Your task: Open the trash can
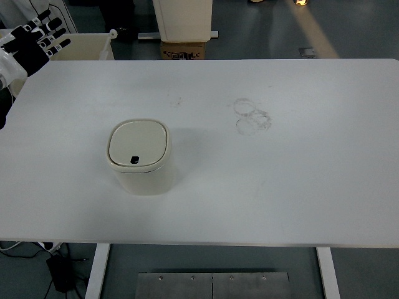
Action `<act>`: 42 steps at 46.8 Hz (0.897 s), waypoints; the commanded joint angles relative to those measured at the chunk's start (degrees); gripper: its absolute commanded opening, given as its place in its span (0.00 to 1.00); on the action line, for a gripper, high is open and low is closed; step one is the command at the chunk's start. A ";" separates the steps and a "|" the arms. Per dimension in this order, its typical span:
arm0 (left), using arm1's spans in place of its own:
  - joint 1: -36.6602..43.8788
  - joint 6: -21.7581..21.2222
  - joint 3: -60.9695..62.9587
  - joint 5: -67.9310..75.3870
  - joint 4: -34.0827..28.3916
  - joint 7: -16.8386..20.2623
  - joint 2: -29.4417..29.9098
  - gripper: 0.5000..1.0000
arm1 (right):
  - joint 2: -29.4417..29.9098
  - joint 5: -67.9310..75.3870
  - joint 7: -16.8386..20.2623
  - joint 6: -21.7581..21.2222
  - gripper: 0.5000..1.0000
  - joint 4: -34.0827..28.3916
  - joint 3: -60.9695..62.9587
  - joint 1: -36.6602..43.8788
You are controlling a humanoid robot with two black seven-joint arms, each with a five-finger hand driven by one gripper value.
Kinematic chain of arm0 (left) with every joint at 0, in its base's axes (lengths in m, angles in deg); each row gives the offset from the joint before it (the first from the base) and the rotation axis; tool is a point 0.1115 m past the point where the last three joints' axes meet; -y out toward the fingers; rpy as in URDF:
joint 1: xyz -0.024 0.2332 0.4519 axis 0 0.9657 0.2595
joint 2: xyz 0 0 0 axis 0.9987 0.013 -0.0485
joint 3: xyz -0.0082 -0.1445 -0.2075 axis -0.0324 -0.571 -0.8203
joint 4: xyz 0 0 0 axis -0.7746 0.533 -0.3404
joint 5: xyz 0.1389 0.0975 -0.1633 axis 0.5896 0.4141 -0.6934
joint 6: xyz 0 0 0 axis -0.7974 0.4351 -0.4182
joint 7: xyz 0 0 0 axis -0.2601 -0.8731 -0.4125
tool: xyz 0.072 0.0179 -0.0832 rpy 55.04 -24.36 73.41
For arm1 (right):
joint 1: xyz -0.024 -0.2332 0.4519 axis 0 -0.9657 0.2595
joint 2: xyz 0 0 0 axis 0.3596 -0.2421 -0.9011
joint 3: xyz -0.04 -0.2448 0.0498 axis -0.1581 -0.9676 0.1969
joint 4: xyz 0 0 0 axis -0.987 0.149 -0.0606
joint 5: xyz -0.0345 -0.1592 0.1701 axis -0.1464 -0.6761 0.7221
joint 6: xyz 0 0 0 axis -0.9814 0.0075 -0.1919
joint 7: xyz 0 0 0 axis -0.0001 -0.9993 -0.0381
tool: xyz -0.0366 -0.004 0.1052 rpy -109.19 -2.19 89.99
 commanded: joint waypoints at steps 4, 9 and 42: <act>-5.23 -0.74 3.91 -0.01 6.37 -1.85 2.95 1.00 | -0.01 0.09 0.00 0.01 0.98 0.01 0.05 0.00; -10.59 -0.47 8.74 0.08 7.07 -2.65 3.13 1.00 | -0.01 0.09 0.00 0.01 0.98 0.01 0.05 0.00; -27.21 6.64 32.13 10.97 18.85 -6.86 5.85 1.00 | -0.01 0.09 0.00 -0.08 0.98 0.01 0.13 0.00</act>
